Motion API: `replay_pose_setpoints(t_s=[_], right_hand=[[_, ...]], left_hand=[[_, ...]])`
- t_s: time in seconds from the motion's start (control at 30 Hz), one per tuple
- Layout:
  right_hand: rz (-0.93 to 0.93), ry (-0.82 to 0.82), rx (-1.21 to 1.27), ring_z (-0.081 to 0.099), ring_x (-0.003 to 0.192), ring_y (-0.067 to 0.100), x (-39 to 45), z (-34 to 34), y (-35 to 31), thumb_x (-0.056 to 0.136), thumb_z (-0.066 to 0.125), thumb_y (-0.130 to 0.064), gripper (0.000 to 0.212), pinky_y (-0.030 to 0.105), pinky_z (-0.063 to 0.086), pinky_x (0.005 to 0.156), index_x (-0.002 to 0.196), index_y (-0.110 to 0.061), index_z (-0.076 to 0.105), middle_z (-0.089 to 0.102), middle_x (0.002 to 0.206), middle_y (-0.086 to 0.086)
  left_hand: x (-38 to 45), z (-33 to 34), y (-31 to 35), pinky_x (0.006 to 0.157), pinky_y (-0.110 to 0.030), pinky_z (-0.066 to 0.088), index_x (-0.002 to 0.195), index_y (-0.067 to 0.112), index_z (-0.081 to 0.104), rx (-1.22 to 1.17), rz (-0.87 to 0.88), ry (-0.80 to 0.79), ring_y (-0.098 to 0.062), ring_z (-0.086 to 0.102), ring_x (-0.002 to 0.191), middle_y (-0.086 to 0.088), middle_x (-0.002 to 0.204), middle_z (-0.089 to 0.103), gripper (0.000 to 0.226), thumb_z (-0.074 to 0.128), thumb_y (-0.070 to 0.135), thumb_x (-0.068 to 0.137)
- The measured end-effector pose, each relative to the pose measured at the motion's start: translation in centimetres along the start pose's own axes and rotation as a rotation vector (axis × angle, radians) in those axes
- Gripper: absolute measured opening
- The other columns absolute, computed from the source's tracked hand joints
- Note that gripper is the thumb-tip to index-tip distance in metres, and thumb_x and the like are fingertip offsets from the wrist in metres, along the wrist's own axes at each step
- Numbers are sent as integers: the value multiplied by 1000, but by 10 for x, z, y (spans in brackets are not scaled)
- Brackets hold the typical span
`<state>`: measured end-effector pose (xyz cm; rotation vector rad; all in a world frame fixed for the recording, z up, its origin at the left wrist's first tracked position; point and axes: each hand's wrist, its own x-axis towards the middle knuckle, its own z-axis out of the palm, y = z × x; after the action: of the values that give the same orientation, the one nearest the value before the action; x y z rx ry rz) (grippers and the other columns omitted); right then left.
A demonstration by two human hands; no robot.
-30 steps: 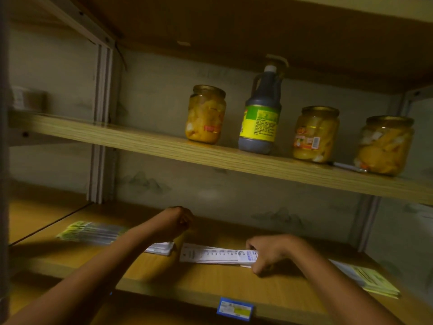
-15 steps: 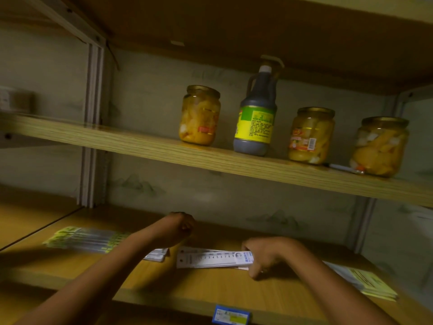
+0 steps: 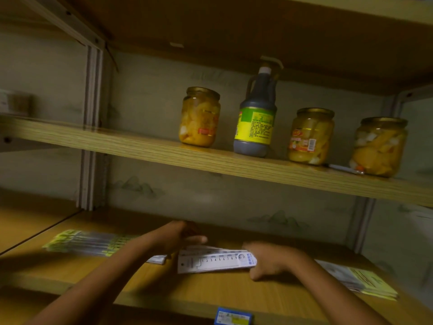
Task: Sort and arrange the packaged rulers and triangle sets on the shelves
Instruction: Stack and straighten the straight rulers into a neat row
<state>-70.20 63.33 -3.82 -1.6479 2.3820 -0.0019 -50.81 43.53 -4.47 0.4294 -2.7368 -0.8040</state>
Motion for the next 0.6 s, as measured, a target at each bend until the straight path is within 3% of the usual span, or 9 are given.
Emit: replay_pose_setpoints(t_s=[0.07,0.13,0.33,0.47,0.6], right_hand=[[-14,102,37,59,98,15,-5,8,3,79,69,-27,32,27,50,78,107,-26,54,58,112,-2],[-14,199,44,55,97,11,-9,15,6,82,66,-31,33,26,50,81,112,-25,54,54,115,-3],[16,346,54,49,97,8,-13,23,16,85,64,-33,38,21,46,79,120,-23,51,49,120,-4],[38,360,73,54,97,10,-12,19,20,85,66,-29,36,25,50,82,118,-21,54,53,112,-4],[38,356,160,58,96,7,-9,14,21,81,74,-32,39,27,53,84,115,-23,58,59,112,-8]], left_hand=[[1,4,2,93,-31,52,125,24,58,9,-5,-60,-13,59,110,5,125,60,79,59,74,64],[4,9,5,94,-27,51,131,23,53,15,2,-65,-14,56,114,4,131,56,90,64,73,57],[13,18,8,89,-19,47,135,26,47,-149,-21,-84,-10,49,116,11,130,50,85,82,52,61],[19,23,7,96,-27,50,128,31,50,-138,-20,-72,-10,49,117,10,128,51,69,82,39,67],[25,26,3,91,-28,52,117,37,54,-127,-19,15,-9,54,109,12,120,56,56,82,32,69]])
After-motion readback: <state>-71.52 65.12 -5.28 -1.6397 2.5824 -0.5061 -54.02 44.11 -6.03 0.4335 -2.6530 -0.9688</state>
